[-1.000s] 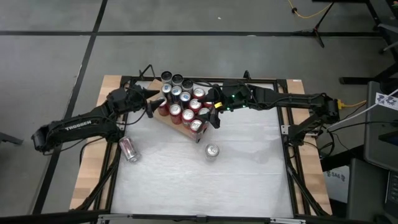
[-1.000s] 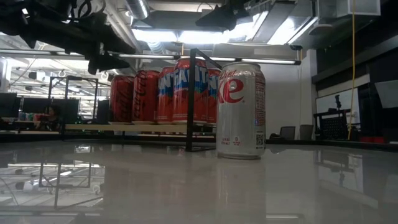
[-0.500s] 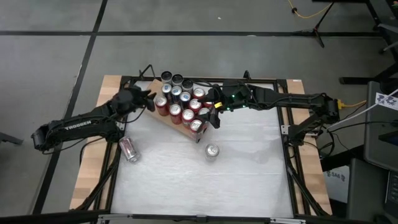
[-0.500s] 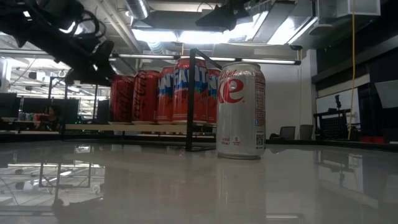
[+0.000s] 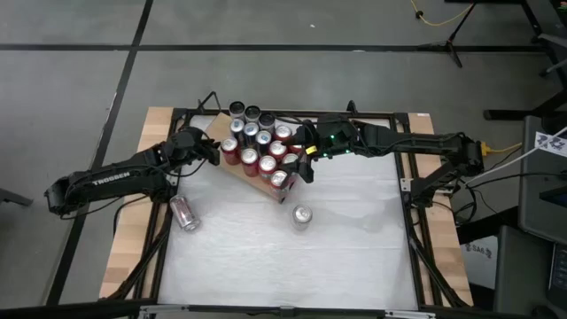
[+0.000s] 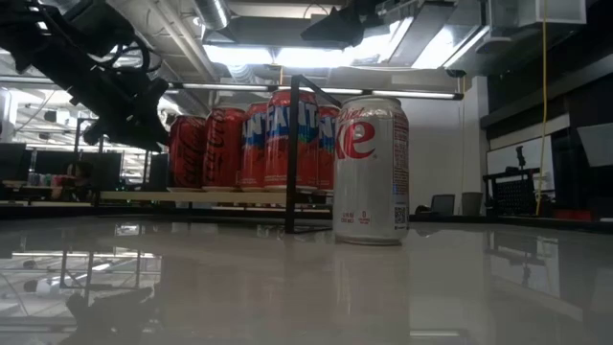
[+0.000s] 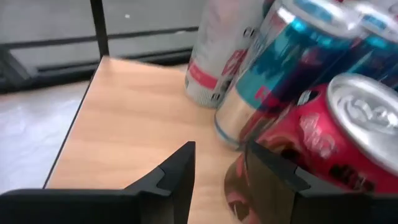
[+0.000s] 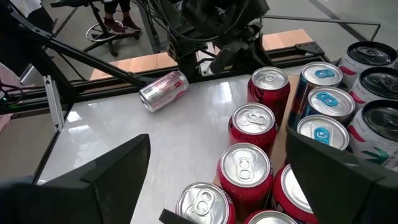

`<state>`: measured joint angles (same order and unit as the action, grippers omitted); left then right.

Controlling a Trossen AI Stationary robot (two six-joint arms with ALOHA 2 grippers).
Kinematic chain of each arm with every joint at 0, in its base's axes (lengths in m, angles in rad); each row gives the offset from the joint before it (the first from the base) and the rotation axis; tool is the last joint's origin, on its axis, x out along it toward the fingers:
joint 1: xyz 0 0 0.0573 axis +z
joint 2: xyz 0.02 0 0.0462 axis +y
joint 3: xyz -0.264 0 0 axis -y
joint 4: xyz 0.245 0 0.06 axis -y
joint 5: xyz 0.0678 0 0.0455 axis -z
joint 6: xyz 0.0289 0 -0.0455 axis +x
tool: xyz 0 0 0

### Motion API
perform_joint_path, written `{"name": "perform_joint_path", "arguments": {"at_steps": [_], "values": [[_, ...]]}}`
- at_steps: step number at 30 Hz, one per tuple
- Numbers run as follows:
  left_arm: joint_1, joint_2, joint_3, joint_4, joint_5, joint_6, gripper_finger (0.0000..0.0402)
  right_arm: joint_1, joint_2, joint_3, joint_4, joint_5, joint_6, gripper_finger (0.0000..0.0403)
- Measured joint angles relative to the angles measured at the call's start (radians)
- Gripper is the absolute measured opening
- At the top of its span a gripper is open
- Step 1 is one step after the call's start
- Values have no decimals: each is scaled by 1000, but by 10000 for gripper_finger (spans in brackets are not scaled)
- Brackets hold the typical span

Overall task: Pick and place cans onto a shelf
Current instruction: Put the red/black soda can on the shelf aligned with the other red/black soda cans

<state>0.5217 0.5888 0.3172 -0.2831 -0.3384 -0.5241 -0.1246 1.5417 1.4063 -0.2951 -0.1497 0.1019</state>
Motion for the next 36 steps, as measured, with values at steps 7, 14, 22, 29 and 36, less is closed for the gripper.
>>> {"name": "perform_joint_path", "arguments": {"at_steps": [7, 14, 22, 29, 36], "values": [[2, 0, -2, -61, 23, -82, 135, 0, 0, 0, -1, 0, -6, 363], [2, 0, -2, -56, 36, -135, 135, 0, 0, 0, 0, 0, -6, 363], [2, -17, -2, -57, 7, -147, 135, 0, 0, 0, -3, 0, -7, 363], [1, -54, -2, -57, 42, -186, 135, 0, 0, 0, -24, 0, -32, 363], [-20, -54, -2, -86, 96, -300, 135, 0, 0, 0, -25, 0, -33, 363]]}}
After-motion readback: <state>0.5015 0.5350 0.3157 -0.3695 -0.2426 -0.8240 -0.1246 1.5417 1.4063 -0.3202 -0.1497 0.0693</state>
